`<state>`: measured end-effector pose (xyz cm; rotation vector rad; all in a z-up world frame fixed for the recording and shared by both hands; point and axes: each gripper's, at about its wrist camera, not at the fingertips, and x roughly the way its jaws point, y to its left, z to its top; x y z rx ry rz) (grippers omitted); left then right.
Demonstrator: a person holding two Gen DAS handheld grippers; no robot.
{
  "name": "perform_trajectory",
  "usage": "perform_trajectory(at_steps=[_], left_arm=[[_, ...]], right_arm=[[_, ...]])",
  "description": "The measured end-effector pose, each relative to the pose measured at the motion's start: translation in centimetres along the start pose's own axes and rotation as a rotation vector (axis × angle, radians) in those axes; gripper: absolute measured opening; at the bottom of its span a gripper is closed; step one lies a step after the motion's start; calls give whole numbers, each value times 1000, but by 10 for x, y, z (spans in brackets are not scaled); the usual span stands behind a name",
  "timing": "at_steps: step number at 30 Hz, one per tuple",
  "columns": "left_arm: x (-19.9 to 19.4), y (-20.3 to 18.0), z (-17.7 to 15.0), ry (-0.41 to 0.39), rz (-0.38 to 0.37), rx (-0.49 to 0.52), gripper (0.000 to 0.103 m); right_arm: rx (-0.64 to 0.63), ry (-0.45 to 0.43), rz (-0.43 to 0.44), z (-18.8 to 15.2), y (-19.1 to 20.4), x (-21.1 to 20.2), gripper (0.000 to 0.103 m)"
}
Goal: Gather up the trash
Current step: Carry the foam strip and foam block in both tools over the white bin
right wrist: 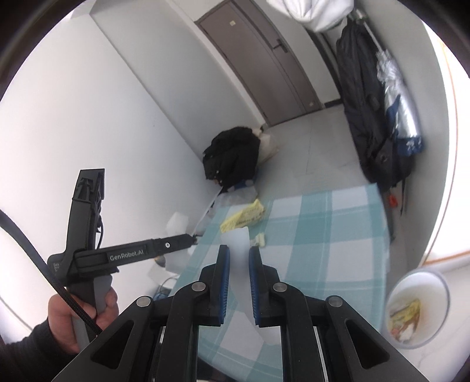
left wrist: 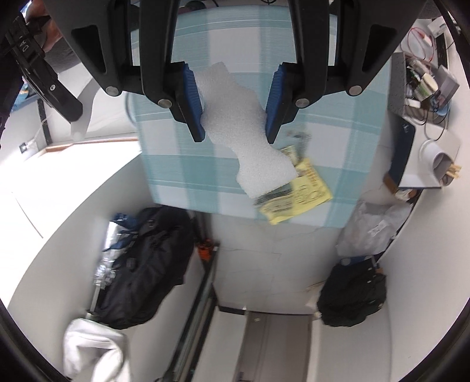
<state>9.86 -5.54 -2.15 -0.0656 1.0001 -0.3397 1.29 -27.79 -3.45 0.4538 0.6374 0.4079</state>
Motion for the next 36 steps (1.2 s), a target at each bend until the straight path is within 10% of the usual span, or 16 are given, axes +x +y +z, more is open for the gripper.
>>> perform_trajectory(at_steps=[18, 36], left_arm=[[72, -177, 14, 83, -274, 258, 35], [219, -237, -37, 463, -289, 306, 35]], right_arm=[[16, -230, -347, 67, -111, -157, 12], [397, 66, -444, -51, -296, -57, 12]])
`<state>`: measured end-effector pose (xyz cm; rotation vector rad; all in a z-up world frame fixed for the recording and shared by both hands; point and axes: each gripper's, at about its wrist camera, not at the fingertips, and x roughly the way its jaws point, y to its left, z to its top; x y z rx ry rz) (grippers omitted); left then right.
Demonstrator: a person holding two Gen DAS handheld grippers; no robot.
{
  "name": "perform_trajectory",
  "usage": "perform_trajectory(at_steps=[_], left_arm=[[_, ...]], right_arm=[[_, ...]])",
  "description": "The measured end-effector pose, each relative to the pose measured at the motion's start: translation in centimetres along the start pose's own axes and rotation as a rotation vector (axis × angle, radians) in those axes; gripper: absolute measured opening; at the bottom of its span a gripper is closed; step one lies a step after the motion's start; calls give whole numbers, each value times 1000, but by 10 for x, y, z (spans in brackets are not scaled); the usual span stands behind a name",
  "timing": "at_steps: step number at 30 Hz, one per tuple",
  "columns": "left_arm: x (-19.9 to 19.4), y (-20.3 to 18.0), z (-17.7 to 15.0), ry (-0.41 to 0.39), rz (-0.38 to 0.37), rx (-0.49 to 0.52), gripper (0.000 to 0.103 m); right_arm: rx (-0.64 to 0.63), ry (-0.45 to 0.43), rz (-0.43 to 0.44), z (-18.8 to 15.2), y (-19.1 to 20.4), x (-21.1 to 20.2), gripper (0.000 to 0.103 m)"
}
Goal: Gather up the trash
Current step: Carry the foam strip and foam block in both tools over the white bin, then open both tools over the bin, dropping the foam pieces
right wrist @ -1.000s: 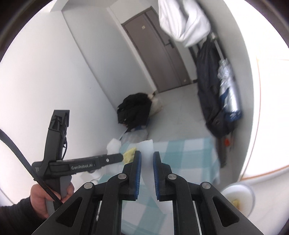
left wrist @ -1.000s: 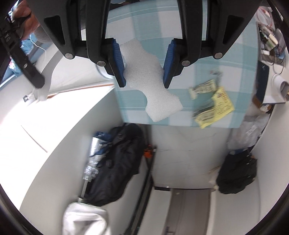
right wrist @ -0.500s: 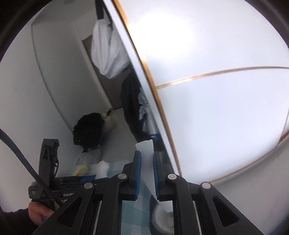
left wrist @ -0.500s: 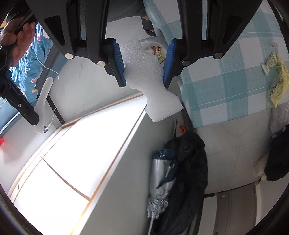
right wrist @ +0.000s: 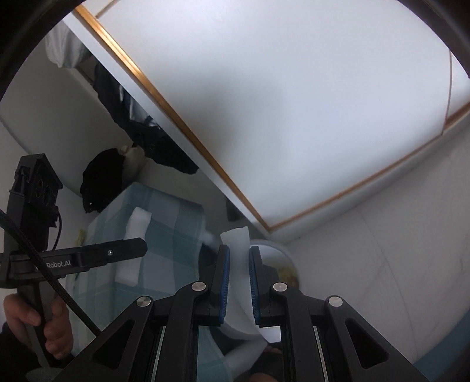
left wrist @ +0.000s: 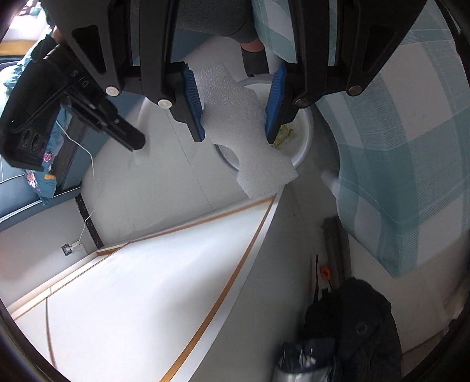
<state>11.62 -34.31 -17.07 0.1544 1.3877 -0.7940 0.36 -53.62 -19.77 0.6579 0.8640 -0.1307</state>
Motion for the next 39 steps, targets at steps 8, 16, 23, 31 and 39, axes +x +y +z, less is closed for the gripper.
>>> perform_trajectory(at_steps=[8, 16, 23, 31, 39], left_arm=[[52, 7, 12, 137, 4, -50, 35], [78, -2, 13, 194, 27, -36, 36], [92, -10, 21, 226, 63, -24, 36], [97, -10, 21, 251, 76, -18, 38], [91, -10, 20, 239, 82, -4, 62]], right_arm=[[111, 153, 55, -28, -29, 66, 12], [184, 219, 118, -31, -39, 107, 13], [236, 255, 137, -30, -52, 116, 17], [271, 282, 147, -34, -60, 120, 21], [286, 288, 130, -43, -71, 104, 21]])
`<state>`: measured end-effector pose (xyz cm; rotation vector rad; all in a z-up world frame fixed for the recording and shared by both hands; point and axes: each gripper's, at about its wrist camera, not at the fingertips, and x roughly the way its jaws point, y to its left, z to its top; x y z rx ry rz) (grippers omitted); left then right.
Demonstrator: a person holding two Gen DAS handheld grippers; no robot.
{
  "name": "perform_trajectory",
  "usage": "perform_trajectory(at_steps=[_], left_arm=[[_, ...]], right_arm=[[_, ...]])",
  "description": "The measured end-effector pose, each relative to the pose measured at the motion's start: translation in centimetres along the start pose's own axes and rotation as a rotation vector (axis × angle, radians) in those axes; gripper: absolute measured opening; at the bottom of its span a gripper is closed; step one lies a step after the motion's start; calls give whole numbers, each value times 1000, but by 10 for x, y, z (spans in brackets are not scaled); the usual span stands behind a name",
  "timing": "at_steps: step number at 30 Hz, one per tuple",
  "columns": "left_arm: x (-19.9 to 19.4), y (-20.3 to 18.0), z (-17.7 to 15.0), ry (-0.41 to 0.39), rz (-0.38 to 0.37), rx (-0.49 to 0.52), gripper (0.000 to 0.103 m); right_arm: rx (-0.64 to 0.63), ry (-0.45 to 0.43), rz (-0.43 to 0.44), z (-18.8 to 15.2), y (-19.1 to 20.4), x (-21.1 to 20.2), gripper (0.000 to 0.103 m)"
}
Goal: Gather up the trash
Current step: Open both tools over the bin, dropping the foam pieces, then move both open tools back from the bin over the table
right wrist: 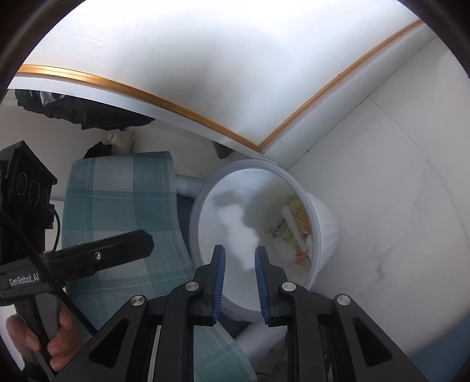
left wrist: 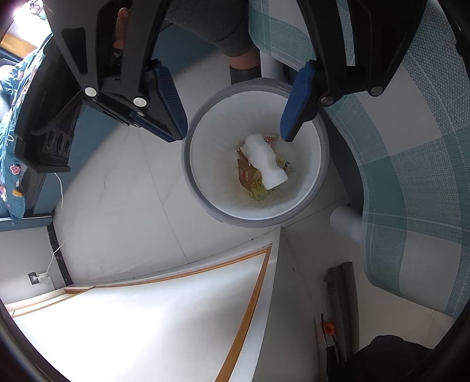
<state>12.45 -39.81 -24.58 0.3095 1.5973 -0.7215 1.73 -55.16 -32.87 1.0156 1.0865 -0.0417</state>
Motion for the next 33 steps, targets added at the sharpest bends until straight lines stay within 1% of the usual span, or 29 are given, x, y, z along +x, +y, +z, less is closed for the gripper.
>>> perform_trajectory(at_steps=[4, 5, 6, 10, 12, 18, 23, 26, 29, 33], left_arm=[[-8, -7, -3, -29, 30, 31, 63], [-10, -8, -4, -37, 37, 37, 63], [-14, -10, -6, -52, 44, 46, 63], [-37, -17, -14, -127, 66, 79, 63], [-52, -20, -19, -170, 76, 87, 63], [-105, -22, -33, -318, 99, 89, 63], [-147, -19, -52, -414, 121, 78, 63], [-170, -14, -63, -463, 137, 64, 63], [-194, -4, -76, -535, 163, 39, 63], [-230, 16, -95, -623, 191, 5, 64]], right_arm=[[30, -31, -12, -7, -8, -17, 21], [38, -37, -12, -8, -10, -21, 25], [43, -42, -14, -10, -11, -26, 28], [19, -76, -27, -11, -3, -47, 28], [0, -100, -31, -11, 5, -60, 30], [-53, -191, -39, -10, 33, -101, 38], [-89, -271, -44, -12, 59, -138, 40], [-125, -326, -49, -16, 78, -158, 42], [-149, -365, -57, -19, 100, -175, 42], [-241, -401, -54, -23, 141, -194, 45]])
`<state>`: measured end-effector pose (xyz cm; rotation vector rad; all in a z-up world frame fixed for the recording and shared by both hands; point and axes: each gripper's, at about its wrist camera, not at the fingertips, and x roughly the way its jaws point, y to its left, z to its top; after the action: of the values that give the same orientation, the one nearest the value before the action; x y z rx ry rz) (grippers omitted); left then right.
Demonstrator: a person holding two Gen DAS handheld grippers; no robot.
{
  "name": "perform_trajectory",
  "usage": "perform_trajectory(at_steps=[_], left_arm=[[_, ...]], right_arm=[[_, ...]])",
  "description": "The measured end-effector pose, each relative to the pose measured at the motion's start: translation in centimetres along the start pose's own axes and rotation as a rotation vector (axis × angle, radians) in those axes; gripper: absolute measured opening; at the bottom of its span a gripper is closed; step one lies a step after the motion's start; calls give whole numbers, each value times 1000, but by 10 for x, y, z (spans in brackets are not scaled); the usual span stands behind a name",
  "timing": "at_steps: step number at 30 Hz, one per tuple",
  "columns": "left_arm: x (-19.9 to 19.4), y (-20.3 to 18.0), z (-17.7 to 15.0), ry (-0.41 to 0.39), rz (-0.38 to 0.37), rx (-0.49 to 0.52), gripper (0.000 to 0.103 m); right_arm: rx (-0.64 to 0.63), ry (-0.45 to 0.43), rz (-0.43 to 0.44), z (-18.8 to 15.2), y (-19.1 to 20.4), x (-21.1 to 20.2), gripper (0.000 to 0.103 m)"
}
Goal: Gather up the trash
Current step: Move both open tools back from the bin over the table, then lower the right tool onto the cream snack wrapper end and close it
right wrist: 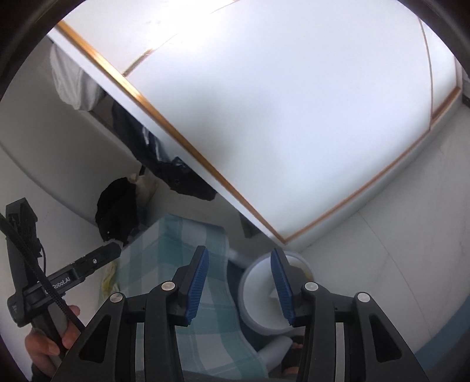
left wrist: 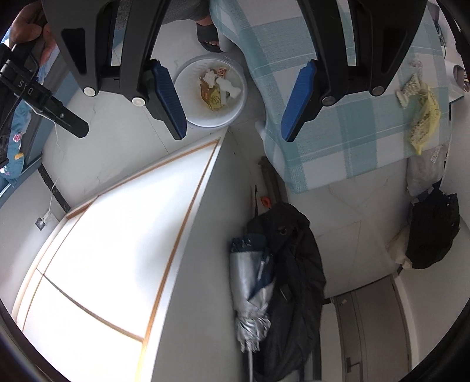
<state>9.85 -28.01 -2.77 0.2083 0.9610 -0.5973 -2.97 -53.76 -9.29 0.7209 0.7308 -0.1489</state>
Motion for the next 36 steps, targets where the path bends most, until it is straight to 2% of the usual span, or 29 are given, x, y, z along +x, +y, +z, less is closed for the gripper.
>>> perform_trajectory(at_steps=[1, 2, 3, 6, 12, 14, 20, 23, 26, 30, 36], left_arm=[[-10, 9, 1, -20, 8, -15, 68], [-16, 14, 0, -37, 12, -29, 76], [-22, 21, 0, -52, 19, -41, 79], [-41, 41, -1, -102, 42, -68, 80], [-80, 90, -12, -179, 100, -139, 82], [-90, 108, -17, -210, 152, -175, 90], [-104, 161, -35, -249, 208, -263, 90], [-107, 177, -43, -289, 248, -276, 90], [-106, 196, -50, -316, 289, -277, 90], [-103, 223, -57, -313, 314, -303, 90], [-98, 279, -70, -306, 305, -388, 92]], right_arm=[[-26, -15, 5, 4, 14, -5, 45], [-43, -27, 13, 8, 22, -10, 46], [-59, -42, 24, 11, 33, -14, 48], [-102, -80, 53, 16, 66, -22, 56], [-215, -97, 90, 9, 133, -19, 59], [-239, -76, 97, 2, 154, -13, 64], [-313, -50, 121, -17, 200, 2, 68], [-335, -23, 131, -26, 219, 18, 74], [-365, 12, 135, -38, 237, 37, 75], [-426, 36, 137, -56, 263, 59, 81], [-514, 94, 105, -77, 298, 103, 82]])
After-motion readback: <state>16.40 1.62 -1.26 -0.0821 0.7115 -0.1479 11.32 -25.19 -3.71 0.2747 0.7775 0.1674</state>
